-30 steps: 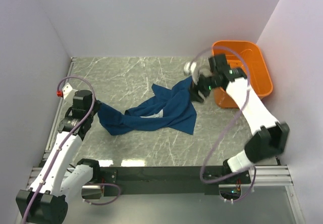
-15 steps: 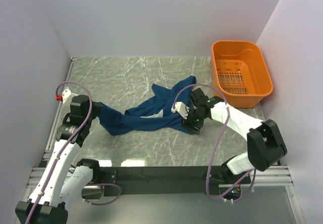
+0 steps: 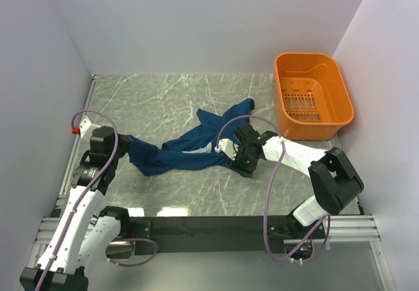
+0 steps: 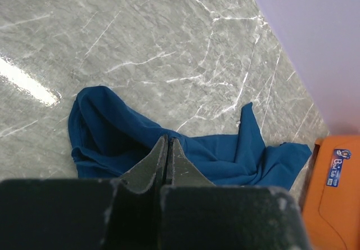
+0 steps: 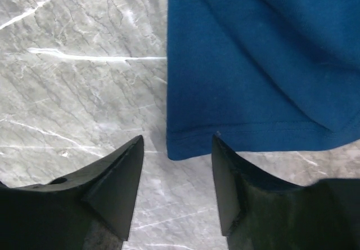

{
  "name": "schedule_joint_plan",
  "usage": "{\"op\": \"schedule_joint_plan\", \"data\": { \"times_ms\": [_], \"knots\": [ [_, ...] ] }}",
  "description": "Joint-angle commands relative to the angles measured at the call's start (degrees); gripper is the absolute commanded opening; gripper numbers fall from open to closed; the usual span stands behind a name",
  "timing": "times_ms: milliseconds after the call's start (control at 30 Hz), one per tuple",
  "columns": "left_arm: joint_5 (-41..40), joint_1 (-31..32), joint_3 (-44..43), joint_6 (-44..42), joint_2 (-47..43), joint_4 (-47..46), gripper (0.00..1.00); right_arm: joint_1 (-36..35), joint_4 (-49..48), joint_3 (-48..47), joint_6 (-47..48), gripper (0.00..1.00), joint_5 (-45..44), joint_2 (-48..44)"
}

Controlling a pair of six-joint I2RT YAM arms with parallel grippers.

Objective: Fold and stack the t-shirts
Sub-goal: Flatten the tshirt out

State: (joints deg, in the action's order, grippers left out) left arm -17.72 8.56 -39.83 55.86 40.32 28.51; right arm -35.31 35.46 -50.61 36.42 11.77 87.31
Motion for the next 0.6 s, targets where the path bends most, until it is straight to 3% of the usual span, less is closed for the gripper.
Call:
{"op": "schedule_joint_plan", "data": {
  "times_ms": [0,200,333,467,567],
  "knots": [
    [0.9,-0.3,0.1,0.8,-0.9,-0.7,0.0,-1.4,-2.3,1.1,-2.1,0.57,-2.4,0.8],
    [0.6,-0.3,-0.6,0.6,-1.1,0.0,0.0,-1.7,-4.5,1.1,-4.2,0.38,-5.6,2.9],
    [0.5,-0.3,-1.6,0.4,-1.0,0.1,0.0,-1.3,-4.2,-0.4,-3.8,0.0,-5.6,0.3],
    [1.1,-0.5,-4.2,-0.6,1.5,-1.6,0.0,2.3,2.2,-7.6,-1.3,0.0,-0.8,-2.9],
    [2.8,-1.4,-9.3,-2.3,6.9,-4.9,0.0,7.9,7.0,-20.0,0.7,0.0,3.3,-2.5]
  ]
}}
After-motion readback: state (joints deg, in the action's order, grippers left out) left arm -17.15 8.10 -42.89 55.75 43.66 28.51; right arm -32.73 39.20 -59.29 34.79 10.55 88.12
